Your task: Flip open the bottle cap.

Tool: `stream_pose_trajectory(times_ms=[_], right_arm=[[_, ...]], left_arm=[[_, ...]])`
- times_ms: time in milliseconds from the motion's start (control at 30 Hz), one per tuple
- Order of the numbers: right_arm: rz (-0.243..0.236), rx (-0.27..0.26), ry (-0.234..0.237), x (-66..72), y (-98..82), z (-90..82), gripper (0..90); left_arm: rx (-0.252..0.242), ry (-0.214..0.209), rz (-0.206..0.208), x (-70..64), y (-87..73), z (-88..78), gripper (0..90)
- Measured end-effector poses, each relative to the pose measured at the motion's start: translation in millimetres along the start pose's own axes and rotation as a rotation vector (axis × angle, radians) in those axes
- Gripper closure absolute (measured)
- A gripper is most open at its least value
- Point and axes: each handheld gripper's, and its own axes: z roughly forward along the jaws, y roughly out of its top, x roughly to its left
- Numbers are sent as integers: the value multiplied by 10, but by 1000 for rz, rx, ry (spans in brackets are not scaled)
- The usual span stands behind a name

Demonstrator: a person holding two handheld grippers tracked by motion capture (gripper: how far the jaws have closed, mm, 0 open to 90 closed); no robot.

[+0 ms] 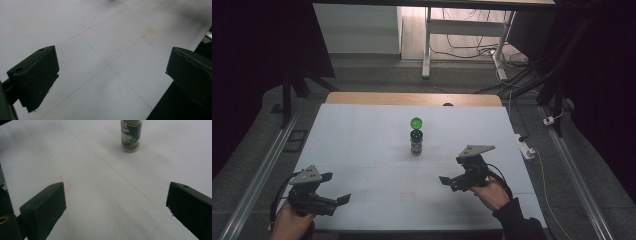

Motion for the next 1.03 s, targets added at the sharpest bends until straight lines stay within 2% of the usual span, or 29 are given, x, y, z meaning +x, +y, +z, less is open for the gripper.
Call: stream_pose_trajectory(times_ms=[267,467,800,867,1033], right_arm=[[51,-52,-68,-39,-289,-422,0],[100,-45,-128,-72,-515,-612,0],[161,-21,-215,-53,-741,-794,0],[176,-38,-229,-55,-758,-828,0],[197,-32,-229,-68,-783,-849,0]], left_arm=[[-9,45,-19,30,-104,-122,0],[-10,62,-41,54,-169,-177,0],[14,62,-57,65,-200,-197,0],[19,63,-59,63,-200,-193,0],[24,54,-62,70,-191,-183,0]])
